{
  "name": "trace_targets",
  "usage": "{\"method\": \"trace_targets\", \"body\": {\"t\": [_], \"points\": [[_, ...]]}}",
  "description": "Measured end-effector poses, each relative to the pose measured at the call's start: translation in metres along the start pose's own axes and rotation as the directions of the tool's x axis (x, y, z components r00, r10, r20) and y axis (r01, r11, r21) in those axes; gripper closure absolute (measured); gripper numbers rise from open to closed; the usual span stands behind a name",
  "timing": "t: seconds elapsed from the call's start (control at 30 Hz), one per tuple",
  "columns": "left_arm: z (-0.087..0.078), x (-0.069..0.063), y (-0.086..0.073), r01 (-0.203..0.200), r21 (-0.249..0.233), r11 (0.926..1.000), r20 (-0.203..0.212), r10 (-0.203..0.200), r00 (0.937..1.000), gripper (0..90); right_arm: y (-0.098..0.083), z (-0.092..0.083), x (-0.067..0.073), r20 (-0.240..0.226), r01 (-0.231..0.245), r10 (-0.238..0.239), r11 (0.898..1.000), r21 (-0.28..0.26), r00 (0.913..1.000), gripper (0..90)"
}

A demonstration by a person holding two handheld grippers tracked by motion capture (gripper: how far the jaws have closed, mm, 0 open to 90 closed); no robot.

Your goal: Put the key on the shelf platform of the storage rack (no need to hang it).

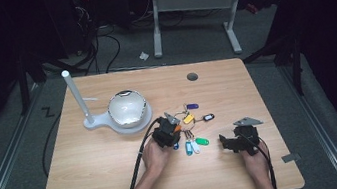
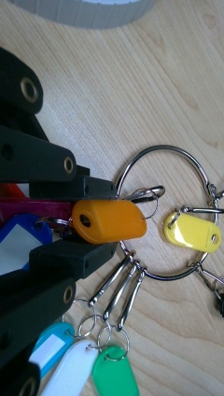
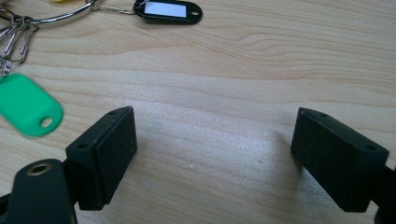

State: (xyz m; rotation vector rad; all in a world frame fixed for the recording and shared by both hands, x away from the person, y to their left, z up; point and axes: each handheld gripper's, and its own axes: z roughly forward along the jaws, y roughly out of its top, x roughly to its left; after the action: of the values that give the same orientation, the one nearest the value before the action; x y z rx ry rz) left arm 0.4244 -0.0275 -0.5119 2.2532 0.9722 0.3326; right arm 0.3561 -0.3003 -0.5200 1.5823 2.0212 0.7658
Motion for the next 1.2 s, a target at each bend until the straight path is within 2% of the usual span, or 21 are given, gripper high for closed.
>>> {"method": "trace_targets", "body": {"t": [0.27, 0.37, 0.5, 0.53, 0.6, 0.8, 0.9, 1.0, 1.2], "points": [[-0.016, 0.006, 0.002, 0.005, -0.041, 0.9992, 0.011, -0.004, 0.9999, 73.0, 0.0, 0.0, 0.0, 0.0, 0.0, 0.0, 1.0, 0.0, 1.0, 14.4], [-0.024, 0.009, 0.004, 0.018, -0.068, 0.9975, 0.021, -0.016, 0.9996, 73.2, 0.0, 0.0, 0.0, 0.0, 0.0, 0.0, 1.0, 0.0, 1.0, 14.4], [-0.036, 0.01, 0.007, 0.001, -0.091, 0.9958, 0.031, 0.002, 0.9995, 74.0, 0.0, 0.0, 0.0, 0.0, 0.0, 0.0, 1.0, 0.0, 1.0, 14.4], [-0.04, 0.01, 0.008, -0.01, -0.112, 0.9936, 0.026, 0.013, 0.9996, 88.0, 0.0, 0.0, 0.0, 0.0, 0.0, 0.0, 1.0, 0.0, 1.0, 14.4], [-0.044, 0.011, 0.009, 0.003, -0.117, 0.9931, 0.048, 0.003, 0.9988, 87.9, 0.0, 0.0, 0.0, 0.0, 0.0, 0.0, 1.0, 0.0, 1.0, 14.4], [-0.054, 0.013, 0.009, -0.008, -0.136, 0.9907, 0.058, 0.016, 0.9982, 88.1, 0.0, 0.0, 0.0, 0.0, 0.002, -0.002, 1.0, 0.001, 1.0, 14.4], [-0.061, 0.015, 0.01, 0.008, -0.162, 0.9868, 0.069, 0.004, 0.9976, 88.1, 0.0, 0.0, 0.0, 0.0, 0.002, -0.002, 1.0, 0.001, 1.0, 14.4], [-0.069, 0.018, 0.012, 0.006, -0.172, 0.985, 0.072, 0.006, 0.9974, 88.2, 0.0, 0.0, 0.0, 0.0, 0.002, -0.002, 1.0, 0.0, 1.0, 14.4], [-0.09, 0.024, 0.021, 0.021, -0.235, 0.9718, 0.084, -0.001, 0.9965, 88.2, 0.0, 0.0, 0.0, 0.0, 0.001, -0.001, 1.0, 0.0, 1.0, 14.4]]}}
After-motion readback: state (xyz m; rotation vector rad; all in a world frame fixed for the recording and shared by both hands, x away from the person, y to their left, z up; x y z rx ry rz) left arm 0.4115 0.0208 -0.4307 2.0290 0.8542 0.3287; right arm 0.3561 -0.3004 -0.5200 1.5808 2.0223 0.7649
